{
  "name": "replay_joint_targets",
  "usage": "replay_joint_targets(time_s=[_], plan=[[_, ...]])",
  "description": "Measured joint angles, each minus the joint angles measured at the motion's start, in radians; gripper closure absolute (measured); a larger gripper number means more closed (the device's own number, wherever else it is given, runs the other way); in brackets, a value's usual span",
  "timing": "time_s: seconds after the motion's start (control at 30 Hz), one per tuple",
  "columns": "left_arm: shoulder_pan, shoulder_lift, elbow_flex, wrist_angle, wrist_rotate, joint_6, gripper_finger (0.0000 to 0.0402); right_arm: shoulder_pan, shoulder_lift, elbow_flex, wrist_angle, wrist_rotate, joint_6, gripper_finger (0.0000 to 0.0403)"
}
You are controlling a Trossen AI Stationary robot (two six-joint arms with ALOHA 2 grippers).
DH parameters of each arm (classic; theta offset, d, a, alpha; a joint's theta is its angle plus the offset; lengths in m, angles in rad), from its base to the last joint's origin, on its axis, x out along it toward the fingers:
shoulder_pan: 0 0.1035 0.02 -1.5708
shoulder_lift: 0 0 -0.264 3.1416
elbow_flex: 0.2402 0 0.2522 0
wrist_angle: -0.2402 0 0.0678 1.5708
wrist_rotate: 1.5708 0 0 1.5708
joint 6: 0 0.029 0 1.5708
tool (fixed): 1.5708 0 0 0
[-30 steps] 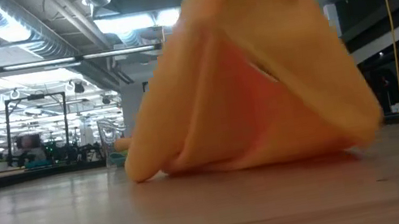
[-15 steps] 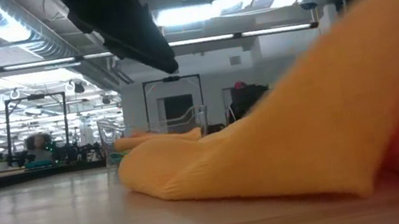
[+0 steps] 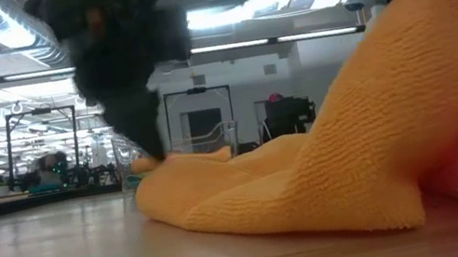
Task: Fold microfiber towels
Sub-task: Fold the orange microfiber cloth
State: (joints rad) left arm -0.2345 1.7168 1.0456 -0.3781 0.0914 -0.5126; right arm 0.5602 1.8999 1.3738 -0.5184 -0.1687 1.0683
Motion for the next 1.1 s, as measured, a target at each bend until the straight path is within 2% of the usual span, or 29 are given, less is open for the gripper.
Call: replay_joint_targets(time_s=[0.1, 0.23, 0.37, 0.6, 0.87, 1.1], plan=[[0.01, 0.0, -0.049, 0.029, 0.008, -0.031, 0.0287, 0.0, 0.0, 0.0, 0.001, 0.003, 0.0, 0.04], [0.005, 0.0, -0.086, 0.149, 0.052, -0.044, 0.0287, -0.001, 0.0, 0.0, 0.001, 0.003, 0.0, 0.04], [-0.006, 0.0, -0.093, 0.231, 0.047, -0.044, 0.0287, -0.001, 0.0, 0.0, 0.006, 0.003, 0.0, 0.04], [0.0, 0.031, -0.095, 0.255, 0.001, -0.032, 0.0288, -0.001, 0.0, 0.0, 0.007, 0.003, 0.0, 0.04], [-0.026, 0.112, -0.095, 0.396, 0.095, -0.061, 0.0288, -0.001, -0.001, 0.0, 0.014, 0.003, 0.001, 0.04], [-0.06, 0.111, -0.095, 0.44, 0.031, -0.054, 0.0288, 0.0, -0.001, 0.0, 0.022, 0.018, 0.001, 0.04]])
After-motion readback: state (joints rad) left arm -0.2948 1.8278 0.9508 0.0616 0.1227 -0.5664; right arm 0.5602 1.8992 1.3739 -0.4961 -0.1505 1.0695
